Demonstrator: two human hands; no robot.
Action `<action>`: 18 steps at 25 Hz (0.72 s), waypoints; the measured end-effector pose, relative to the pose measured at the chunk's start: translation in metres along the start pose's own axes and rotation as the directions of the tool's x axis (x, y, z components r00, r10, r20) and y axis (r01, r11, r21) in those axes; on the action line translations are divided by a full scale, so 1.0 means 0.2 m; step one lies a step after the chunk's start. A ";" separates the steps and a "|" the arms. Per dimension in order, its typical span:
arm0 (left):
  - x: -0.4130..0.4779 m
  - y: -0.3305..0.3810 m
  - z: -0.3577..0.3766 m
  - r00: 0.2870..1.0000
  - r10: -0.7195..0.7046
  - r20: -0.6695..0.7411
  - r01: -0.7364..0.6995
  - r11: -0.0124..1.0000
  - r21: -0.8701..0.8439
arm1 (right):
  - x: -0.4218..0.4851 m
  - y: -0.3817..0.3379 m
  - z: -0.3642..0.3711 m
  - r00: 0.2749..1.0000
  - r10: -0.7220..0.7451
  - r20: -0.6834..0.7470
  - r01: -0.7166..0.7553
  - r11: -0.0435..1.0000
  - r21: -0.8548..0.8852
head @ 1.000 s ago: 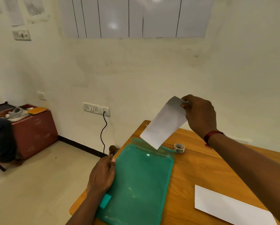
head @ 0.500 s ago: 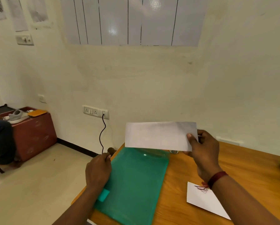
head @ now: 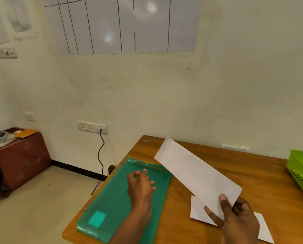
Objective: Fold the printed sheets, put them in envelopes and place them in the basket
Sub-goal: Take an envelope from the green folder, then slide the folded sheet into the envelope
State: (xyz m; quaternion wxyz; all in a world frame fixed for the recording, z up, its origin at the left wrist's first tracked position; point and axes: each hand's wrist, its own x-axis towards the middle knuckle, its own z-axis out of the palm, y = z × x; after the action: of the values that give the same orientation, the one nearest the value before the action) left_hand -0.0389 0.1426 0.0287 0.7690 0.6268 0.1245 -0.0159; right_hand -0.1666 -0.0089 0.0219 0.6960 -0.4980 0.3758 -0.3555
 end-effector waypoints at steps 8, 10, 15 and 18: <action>-0.24 -0.01 0.40 0.705 -0.279 0.652 0.331 0.943 0.046 | -0.04 0.10 -0.28 0.976 0.110 0.189 -0.123 0.991 0.059; -0.22 0.00 0.45 0.685 -0.263 0.679 0.296 0.953 0.070 | -0.01 0.18 -0.38 0.877 0.142 0.458 -0.142 0.989 -0.034; -0.17 0.06 0.53 0.801 -0.085 0.593 -0.153 0.928 0.339 | 0.05 0.24 -0.33 0.806 -0.050 0.590 0.409 0.767 -0.494; -0.13 0.12 0.56 0.730 0.047 0.682 -0.509 0.703 0.497 | 0.21 0.22 -0.42 0.663 -0.476 0.578 0.746 0.351 -0.567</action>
State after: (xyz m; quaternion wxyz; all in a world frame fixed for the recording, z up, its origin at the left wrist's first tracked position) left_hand -0.0400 0.0357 0.0771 0.4868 0.8241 -0.2534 -0.1404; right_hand -0.2154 -0.0702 -0.0468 0.2740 -0.8964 0.1556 -0.3115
